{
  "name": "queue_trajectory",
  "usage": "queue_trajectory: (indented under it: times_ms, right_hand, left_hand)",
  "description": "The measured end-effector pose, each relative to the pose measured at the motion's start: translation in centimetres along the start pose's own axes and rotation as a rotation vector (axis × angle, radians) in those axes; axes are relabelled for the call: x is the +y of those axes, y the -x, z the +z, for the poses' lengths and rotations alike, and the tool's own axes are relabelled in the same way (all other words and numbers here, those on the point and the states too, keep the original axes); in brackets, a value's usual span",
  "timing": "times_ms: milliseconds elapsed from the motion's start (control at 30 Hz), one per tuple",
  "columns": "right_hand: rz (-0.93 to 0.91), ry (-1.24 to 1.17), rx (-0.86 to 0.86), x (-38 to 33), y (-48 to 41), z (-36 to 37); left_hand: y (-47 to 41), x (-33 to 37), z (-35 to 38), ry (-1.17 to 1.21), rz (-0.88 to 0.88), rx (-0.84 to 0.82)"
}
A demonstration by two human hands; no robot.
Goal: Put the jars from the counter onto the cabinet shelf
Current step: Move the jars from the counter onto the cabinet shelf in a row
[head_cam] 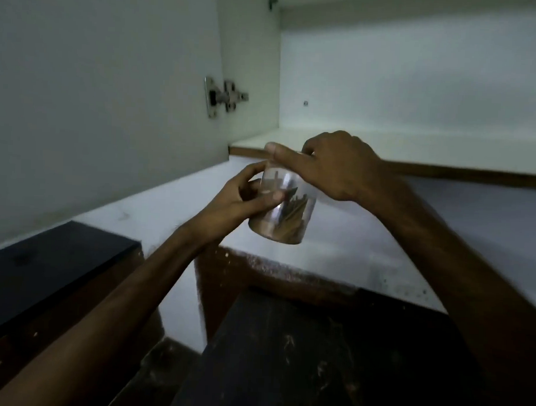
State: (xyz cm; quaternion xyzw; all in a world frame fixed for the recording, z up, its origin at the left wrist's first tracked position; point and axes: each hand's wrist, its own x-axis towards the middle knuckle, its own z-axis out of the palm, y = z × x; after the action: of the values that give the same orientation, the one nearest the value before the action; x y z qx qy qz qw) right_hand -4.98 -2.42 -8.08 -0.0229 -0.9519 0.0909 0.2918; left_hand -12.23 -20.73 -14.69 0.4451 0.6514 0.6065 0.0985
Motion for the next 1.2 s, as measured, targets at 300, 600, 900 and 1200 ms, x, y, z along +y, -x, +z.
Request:
queue_trajectory:
  times_ms: [300, 600, 900, 1200]
  right_hand:
    - [-0.076, -0.735, -0.170, 1.2, -3.4, -9.1]
    - [0.163, -0.429, 0.278, 3.6, -7.0, -7.5]
    - [0.221, -0.092, 0.144, 7.0, -10.9, -1.9]
    - [0.249, -0.084, 0.072, 9.7, -17.6, 1.1]
  left_hand:
    - [-8.4, 6.7, -1.0, 0.464, 0.125, -0.055]
    - [-14.4, 6.1, -0.4, -0.200, 0.272, -0.051]
    - [-15.9, -0.8, -5.1, -1.016, -0.057, 0.064]
    - [-16.1, -2.3, -5.3, -1.185, 0.033, 0.058]
